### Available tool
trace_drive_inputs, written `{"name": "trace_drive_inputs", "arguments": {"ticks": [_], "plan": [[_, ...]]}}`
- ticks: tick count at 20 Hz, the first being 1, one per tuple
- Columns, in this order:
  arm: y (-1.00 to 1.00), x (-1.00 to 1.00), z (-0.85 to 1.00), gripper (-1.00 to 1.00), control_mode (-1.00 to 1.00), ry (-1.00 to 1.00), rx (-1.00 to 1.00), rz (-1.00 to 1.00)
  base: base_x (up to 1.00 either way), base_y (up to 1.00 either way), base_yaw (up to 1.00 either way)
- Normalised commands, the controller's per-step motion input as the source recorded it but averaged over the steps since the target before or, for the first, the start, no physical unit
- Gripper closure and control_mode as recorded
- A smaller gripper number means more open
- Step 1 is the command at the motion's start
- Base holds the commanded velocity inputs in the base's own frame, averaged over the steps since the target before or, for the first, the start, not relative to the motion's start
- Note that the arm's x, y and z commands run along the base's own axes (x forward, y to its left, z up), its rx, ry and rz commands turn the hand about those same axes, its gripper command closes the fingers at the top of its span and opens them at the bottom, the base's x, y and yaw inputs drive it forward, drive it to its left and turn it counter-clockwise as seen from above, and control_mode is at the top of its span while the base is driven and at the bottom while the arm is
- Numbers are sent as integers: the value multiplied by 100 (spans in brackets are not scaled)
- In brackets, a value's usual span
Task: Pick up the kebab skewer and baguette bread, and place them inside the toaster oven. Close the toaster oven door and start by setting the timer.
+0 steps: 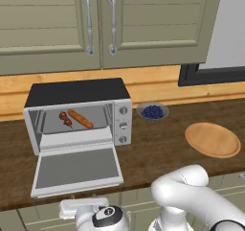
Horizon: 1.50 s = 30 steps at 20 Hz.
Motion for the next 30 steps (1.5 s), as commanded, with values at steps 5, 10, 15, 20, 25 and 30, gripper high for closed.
{"name": "trace_drive_inputs", "arguments": {"ticks": [5, 10, 15, 20, 25, 30], "plan": [[0, -1, 9, -100, -100, -1, 0, 0, 0, 0, 0], [0, -14, 14, -100, -100, -1, 0, 0, 0, 0, 0], [0, -2, 30, -100, -100, 0, 0, 0, 0, 0, 0], [0, 8, 18, -100, -100, 0, 0, 0, 0, 0, 0], [0, 2, 3, -100, -100, 0, 0, 0, 0, 0, 0], [0, -2, -3, -100, -100, 5, 0, 0, 0, 0, 0]]}}
